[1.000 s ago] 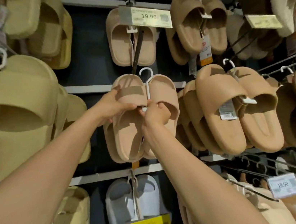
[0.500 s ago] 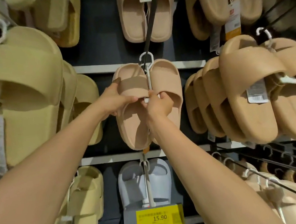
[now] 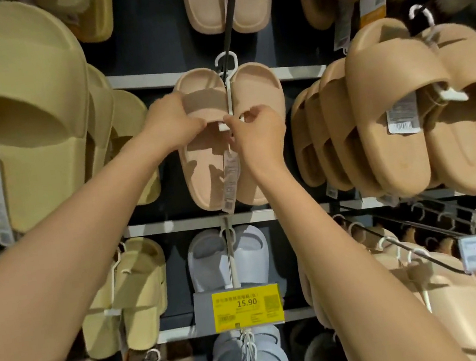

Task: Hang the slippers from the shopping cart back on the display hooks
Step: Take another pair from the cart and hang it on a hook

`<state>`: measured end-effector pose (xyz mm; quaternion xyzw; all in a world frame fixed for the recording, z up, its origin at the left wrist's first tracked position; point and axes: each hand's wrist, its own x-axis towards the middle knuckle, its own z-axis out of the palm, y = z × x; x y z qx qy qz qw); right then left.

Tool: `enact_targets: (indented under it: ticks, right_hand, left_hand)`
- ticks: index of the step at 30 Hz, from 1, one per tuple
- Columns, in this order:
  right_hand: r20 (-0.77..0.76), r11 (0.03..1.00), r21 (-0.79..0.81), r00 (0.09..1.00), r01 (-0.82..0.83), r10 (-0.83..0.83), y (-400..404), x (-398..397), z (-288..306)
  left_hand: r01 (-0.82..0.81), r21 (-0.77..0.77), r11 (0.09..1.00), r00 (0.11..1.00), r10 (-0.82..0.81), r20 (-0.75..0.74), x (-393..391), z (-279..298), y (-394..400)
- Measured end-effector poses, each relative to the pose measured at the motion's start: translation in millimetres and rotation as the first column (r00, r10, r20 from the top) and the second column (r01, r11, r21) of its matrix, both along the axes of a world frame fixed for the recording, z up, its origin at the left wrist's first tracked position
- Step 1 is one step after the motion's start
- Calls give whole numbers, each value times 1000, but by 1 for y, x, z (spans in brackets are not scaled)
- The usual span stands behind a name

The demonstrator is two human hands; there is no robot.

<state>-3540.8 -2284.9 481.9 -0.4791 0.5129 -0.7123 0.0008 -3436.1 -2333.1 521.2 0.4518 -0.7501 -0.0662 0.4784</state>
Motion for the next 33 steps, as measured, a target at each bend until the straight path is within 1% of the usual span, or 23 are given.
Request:
enact_targets:
  ticks: [2, 4, 8, 10, 12, 14, 16, 17, 19, 20, 22, 25, 28, 30, 33]
  right_hand:
    - [-192, 995, -5, 976, 101, -100, 24, 4, -2]
    - [-311, 985, -70, 935, 155, -169, 48, 10, -6]
    - [-463, 986, -120, 873, 113, -156, 88, 28, -28]
    - [-507, 979, -202, 851, 33, -133, 113, 41, -47]
    - [-551, 964, -256, 830, -74, -83, 138, 59, -68]
    - [-599, 950, -265, 800, -165, -28, 159, 80, -88]
    - [-639, 933, -246, 768, -264, 49, 176, 102, -107]
    - [-649, 925, -228, 755, -305, 89, 184, 115, -116]
    - [-676, 895, -174, 711, -411, 195, 203, 146, -134]
    - [-695, 864, -147, 671, -482, 256, 212, 164, -143]
    - [-730, 770, -87, 566, -632, 382, 238, 202, -157]
    - [-774, 568, 2, 359, -823, 522, 291, 257, -174]
    - [-783, 351, 68, 168, -934, 599, 362, 293, -189]
    - [-777, 200, 127, 28, -971, 629, 413, 304, -199]
    - [-753, -32, 222, -193, -974, 629, 486, 306, -214]
  left_hand:
    - [-87, -128, 988, 994, 95, 58, 6, -3, 25]
    - [-138, -234, 962, 982, 163, 93, 14, -11, 54]
    - [-176, -420, 890, 965, 241, 105, 41, -40, 117]
    - [-237, -450, 861, 948, 307, 87, 66, -61, 148]
    - [-300, -504, 810, 919, 387, 75, 95, -83, 186]
    - [-373, -515, 772, 872, 482, 90, 125, -103, 229]
    - [-467, -493, 734, 796, 592, 127, 154, -123, 271]
    - [-525, -483, 701, 743, 654, 142, 168, -133, 293]
    - [-659, -442, 608, 602, 779, 174, 193, -153, 340]
    - [-722, -417, 553, 525, 830, 191, 204, -162, 364]
    - [-833, -365, 415, 351, 907, 232, 221, -179, 416]
    - [-935, -307, 177, 74, 945, 320, 237, -201, 499]
    - [-968, -239, -74, -165, 907, 388, 234, -219, 589]
    - [-947, -208, -244, -311, 857, 411, 218, -229, 648]
    - [-857, -198, -476, -511, 730, 455, 180, -241, 726]
